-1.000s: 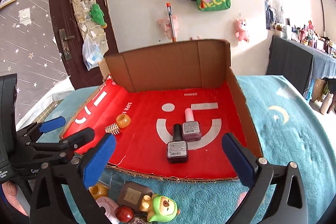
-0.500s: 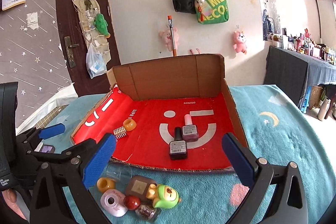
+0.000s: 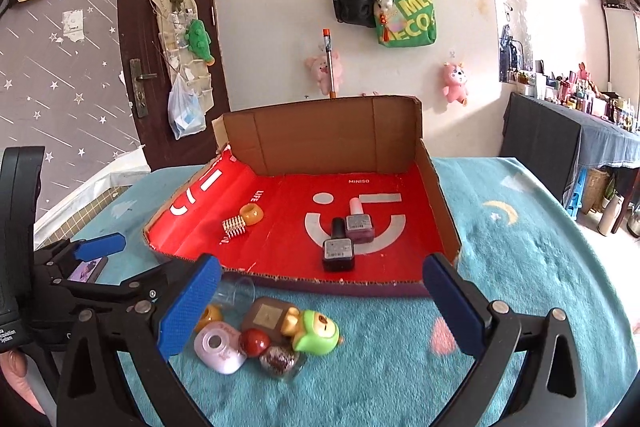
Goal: Organize rigid objects
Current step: 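Withdraw both open tools from the box toward the items on the table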
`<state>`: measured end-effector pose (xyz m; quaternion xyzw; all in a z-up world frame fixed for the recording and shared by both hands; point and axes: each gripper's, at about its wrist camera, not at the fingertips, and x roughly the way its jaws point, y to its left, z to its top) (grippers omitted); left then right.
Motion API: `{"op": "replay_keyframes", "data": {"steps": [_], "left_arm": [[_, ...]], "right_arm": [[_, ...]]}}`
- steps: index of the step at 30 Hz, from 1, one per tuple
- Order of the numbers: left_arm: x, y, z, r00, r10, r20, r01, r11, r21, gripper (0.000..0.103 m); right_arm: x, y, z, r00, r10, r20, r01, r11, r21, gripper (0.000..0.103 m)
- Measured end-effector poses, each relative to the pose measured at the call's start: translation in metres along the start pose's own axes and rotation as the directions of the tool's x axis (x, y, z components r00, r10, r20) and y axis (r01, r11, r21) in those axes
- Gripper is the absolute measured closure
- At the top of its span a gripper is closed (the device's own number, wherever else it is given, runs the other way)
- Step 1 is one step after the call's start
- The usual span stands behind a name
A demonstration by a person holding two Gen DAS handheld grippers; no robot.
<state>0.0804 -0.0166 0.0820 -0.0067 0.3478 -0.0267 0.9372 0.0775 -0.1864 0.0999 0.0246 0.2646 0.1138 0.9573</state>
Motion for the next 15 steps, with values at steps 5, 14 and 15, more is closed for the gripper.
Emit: {"op": "replay_keyframes", "data": {"steps": [5, 14, 15], "left_arm": [[-0.003, -0.001, -0.008, 1.0, -0.001, -0.009, 0.001, 1.0, -0.004, 0.0], [-0.002, -0.003, -0.019, 0.999, -0.014, -0.036, 0.014, 1.0, -0.006, 0.0], [-0.002, -0.004, -0.02, 0.999, -0.015, -0.039, 0.015, 1.0, -0.006, 0.0]], "right_arm": [[-0.003, -0.002, -0.007, 1.0, 0.002, -0.012, -0.002, 1.0, 0.013, 0.0], [-0.005, -0.003, -0.018, 0.999, 0.001, -0.042, 0.001, 1.0, 0.028, 0.0], [-0.004, -0.003, -0.02, 0.999, 0.0, -0.046, 0.001, 1.0, 0.031, 0.0]]}}
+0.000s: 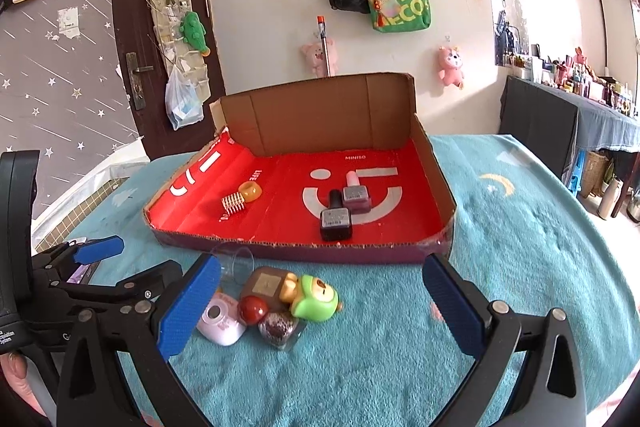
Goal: Organize rigid objects
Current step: 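Withdraw both open tools from the box toward the items on the table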
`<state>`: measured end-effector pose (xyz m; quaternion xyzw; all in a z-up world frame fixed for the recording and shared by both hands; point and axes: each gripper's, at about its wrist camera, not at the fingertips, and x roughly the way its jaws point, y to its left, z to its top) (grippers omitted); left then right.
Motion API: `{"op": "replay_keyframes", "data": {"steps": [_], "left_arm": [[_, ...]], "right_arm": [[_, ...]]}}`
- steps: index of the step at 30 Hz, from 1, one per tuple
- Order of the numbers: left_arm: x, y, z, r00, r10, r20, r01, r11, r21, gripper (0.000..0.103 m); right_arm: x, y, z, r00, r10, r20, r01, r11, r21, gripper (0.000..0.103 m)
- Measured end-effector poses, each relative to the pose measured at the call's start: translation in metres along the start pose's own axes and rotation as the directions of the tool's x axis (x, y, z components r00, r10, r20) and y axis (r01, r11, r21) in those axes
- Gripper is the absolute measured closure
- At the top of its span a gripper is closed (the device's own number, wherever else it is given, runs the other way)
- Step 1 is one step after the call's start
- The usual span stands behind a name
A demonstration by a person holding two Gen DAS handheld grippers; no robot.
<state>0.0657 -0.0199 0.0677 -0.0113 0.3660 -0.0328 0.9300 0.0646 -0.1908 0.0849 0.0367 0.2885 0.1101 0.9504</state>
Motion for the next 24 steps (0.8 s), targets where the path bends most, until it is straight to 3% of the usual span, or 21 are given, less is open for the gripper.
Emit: {"op": "replay_keyframes", "data": {"steps": [24], "left_arm": [[0.027, 0.01, -0.031, 0.993, -0.006, -0.121, 0.002, 1.0, -0.03, 0.0]], "right_arm": [[0.026, -0.011, -0.035, 0.988, -0.027, -0.154, 0.034, 0.999, 0.043, 0.0]]}}
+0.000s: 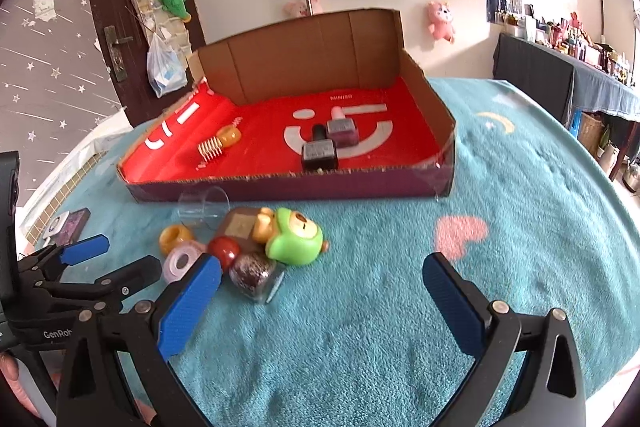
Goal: Organize rigid objects
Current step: 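Withdraw both open tools from the box toward the items on the table, then grasp the orange cup with the left tool while the right tool grasps the green frog toy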
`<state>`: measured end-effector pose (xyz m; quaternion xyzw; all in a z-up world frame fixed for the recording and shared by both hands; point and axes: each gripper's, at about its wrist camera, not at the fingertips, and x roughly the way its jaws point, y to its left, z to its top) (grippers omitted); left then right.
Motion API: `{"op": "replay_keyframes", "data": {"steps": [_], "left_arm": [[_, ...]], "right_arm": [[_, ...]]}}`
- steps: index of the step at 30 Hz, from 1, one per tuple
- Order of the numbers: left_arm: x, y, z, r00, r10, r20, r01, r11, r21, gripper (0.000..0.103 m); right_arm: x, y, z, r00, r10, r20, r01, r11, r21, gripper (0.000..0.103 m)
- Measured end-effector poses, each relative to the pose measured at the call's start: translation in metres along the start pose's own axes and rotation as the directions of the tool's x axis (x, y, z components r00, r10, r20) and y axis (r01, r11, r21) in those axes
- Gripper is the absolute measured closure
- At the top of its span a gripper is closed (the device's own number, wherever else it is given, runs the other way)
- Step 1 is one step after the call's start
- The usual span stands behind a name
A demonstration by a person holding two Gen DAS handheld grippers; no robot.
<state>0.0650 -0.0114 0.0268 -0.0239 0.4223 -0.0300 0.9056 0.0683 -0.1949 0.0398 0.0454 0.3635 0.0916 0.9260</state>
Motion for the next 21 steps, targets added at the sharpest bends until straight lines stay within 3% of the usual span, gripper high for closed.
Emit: {"op": "replay_keyframes", "data": {"steps": [9, 21], "left_arm": [[0.009, 0.011, 0.003, 0.999, 0.038, -0.013, -0.038, 0.999, -0.014, 0.0], [0.029, 0.019, 0.004, 0.996, 0.068, -0.062, -0.068, 0.998, -0.01, 0.0]], "right_arm": [[0.015, 0.003, -0.01, 0.998, -0.002, -0.057, 0.001, 1.0, -0.006, 0.0], [0.02, 0.008, -0.005, 0.998, 0.003, -0.055, -0.004, 1.0, -0.011, 0.0]]}}
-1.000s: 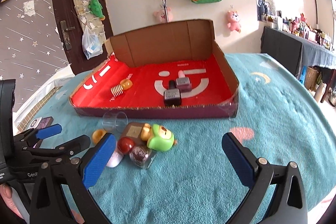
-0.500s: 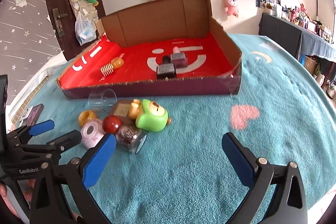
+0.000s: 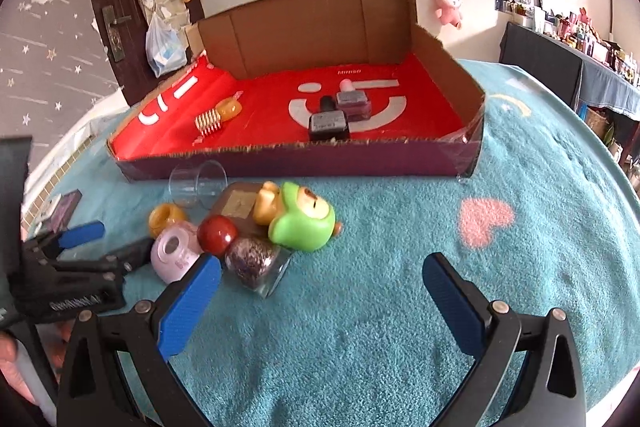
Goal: Organize rigid objects
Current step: 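Grasp the orange cup with the left tool while the right tool grasps the green frog toy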
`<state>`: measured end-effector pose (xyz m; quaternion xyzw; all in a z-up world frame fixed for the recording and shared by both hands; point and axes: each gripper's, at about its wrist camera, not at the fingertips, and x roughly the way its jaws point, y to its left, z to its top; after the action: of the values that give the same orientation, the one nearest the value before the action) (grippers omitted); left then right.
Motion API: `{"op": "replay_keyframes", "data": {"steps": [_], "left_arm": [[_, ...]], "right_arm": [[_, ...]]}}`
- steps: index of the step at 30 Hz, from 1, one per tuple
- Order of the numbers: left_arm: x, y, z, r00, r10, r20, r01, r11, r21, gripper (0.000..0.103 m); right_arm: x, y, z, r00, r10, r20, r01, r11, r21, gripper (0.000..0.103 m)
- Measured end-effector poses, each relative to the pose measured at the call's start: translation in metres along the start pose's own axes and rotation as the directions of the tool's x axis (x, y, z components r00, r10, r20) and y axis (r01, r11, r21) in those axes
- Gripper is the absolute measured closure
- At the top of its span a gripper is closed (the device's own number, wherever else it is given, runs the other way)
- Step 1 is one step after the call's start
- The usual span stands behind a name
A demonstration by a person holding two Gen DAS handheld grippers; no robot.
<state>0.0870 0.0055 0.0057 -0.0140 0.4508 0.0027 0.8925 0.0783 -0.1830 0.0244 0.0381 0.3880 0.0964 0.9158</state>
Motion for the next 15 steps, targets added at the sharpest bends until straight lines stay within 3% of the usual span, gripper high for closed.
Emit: {"op": "replay_keyframes", "data": {"steps": [7, 15], "left_arm": [[0.004, -0.002, 0.009, 1.0, 0.001, 0.006, -0.001, 1.0, -0.001, 0.0], [0.012, 0.001, 0.017, 1.0, -0.018, 0.013, 0.018, 0.999, -0.032, 0.0]], "right_arm": [[0.0, -0.008, 0.014, 0.999, -0.022, 0.028, 0.021, 1.0, 0.021, 0.0], [0.017, -0.013, 0.023, 1.0, 0.011, 0.01, -0.012, 0.998, 0.058, 0.0]]}}
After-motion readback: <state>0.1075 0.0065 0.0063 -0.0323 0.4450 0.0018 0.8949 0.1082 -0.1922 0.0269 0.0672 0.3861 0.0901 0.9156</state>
